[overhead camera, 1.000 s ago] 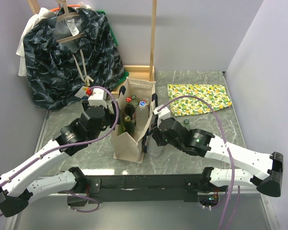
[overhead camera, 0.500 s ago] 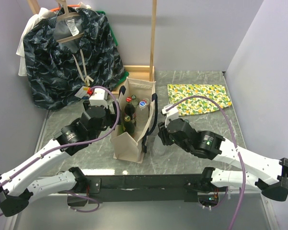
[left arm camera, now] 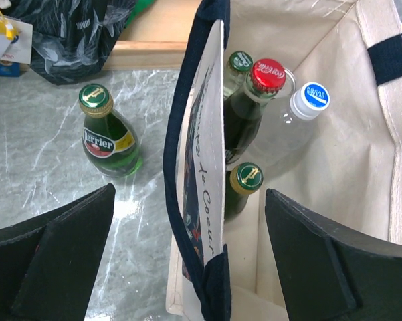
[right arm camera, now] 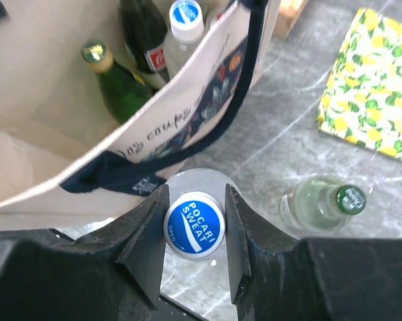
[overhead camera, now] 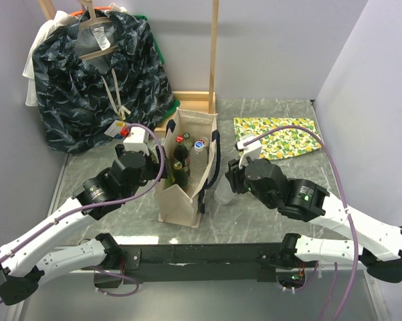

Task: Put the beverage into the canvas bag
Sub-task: Pick up the drink from the center of the board, then place the drink in the canvas bag.

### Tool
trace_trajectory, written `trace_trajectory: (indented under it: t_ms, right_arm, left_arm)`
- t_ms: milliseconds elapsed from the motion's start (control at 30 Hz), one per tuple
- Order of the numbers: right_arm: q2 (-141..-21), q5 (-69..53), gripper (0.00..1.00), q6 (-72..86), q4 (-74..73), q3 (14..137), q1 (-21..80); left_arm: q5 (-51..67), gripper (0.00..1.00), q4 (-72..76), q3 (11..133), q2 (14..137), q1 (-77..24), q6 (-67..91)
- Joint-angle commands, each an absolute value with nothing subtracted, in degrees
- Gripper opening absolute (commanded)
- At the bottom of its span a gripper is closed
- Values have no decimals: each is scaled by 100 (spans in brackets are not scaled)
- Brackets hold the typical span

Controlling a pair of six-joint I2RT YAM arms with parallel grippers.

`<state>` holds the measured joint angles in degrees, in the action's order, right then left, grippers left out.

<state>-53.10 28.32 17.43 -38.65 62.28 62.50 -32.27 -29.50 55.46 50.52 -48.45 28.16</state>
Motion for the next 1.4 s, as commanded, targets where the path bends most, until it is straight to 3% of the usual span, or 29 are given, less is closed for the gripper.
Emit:
trace_trajectory:
  t_ms: [0, 367, 1367]
  right_arm:
    - [-5097, 3182, 0, 1556, -3164, 6934, 6275]
    - [-5309, 3410, 0, 1415, -3182, 7505, 6275]
    - [-5203, 3402, 0, 299, -2303, 8622, 6284]
  left_arm:
    - [-3059, 97, -2971, 5441, 4922, -4834, 2953]
    - [-3085, 87, -2944, 5370, 4834, -4834, 2953]
    - [-2980, 85, -2883, 5361, 4843, -4834, 2944]
